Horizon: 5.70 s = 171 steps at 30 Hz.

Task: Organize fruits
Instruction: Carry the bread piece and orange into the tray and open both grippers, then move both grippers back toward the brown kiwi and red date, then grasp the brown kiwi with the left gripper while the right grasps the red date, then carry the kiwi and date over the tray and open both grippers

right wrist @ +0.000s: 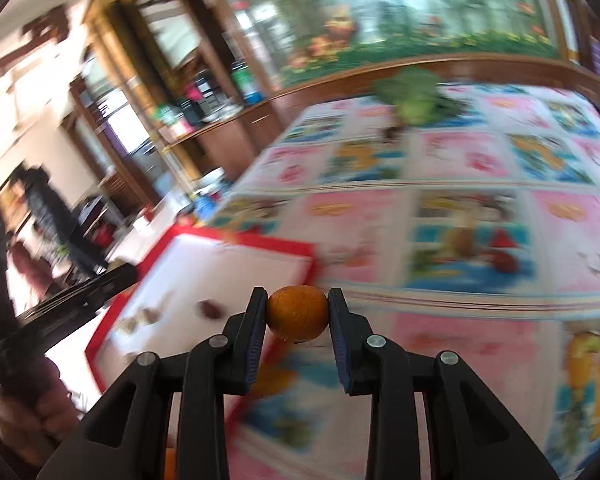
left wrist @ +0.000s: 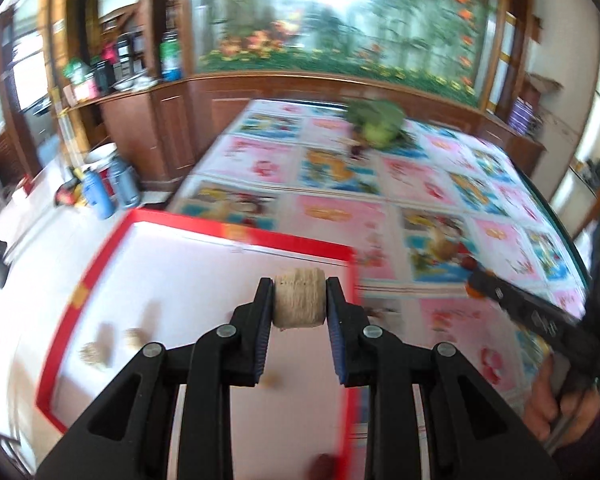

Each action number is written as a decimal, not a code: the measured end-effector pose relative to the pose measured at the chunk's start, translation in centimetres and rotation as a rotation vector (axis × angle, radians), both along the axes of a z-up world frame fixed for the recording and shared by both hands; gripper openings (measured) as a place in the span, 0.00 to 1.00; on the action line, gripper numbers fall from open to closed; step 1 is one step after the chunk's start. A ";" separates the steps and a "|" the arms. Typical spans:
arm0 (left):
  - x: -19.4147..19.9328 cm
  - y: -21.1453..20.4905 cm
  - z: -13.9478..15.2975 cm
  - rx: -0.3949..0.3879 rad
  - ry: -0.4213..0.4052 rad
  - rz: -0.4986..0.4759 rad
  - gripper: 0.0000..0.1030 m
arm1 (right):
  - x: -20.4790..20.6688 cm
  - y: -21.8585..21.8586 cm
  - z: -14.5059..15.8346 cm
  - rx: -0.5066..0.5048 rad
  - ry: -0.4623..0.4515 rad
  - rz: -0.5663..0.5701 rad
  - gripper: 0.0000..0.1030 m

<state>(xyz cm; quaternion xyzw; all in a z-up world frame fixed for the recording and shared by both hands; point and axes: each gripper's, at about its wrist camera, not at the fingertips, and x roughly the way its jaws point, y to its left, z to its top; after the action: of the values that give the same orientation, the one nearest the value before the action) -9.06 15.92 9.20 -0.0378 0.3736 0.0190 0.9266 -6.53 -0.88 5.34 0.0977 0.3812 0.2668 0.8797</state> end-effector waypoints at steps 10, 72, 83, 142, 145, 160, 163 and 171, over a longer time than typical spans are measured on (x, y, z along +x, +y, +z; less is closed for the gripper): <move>-0.8 8.8 -1.2 -0.015 -0.012 0.217 0.27 | -2.1 6.9 -1.7 -0.063 0.025 0.155 0.29; -3.7 7.8 -5.2 0.178 0.134 0.226 0.74 | -3.1 1.1 -1.7 -0.108 -0.041 0.050 0.40; -2.9 4.1 -4.1 0.207 0.123 0.167 0.82 | 2.0 -9.0 -3.0 -0.215 0.003 -0.177 0.42; 13.5 -20.2 -8.3 0.095 0.231 -0.376 0.26 | 8.4 -16.5 -5.0 -0.206 0.159 -0.276 0.13; 13.4 -20.1 -8.3 0.090 0.232 -0.372 0.26 | 8.4 -16.5 -5.0 -0.201 0.161 -0.275 0.13; 8.2 -18.9 -3.8 0.173 0.087 -0.269 0.26 | 7.7 -16.9 -4.3 -0.153 0.084 -0.324 0.13; 6.5 -18.3 -2.8 0.191 0.047 -0.253 0.26 | 7.3 -17.1 -3.8 -0.137 0.042 -0.354 0.13; 2.9 -15.9 -0.7 0.190 -0.035 -0.214 0.26 | 6.2 -17.3 -3.3 -0.117 -0.007 -0.429 0.13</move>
<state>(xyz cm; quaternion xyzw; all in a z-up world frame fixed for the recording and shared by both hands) -6.12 0.02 8.45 0.0897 0.3559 -0.0453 0.9291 -0.37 -18.21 2.02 0.1246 0.3632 0.0513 0.9219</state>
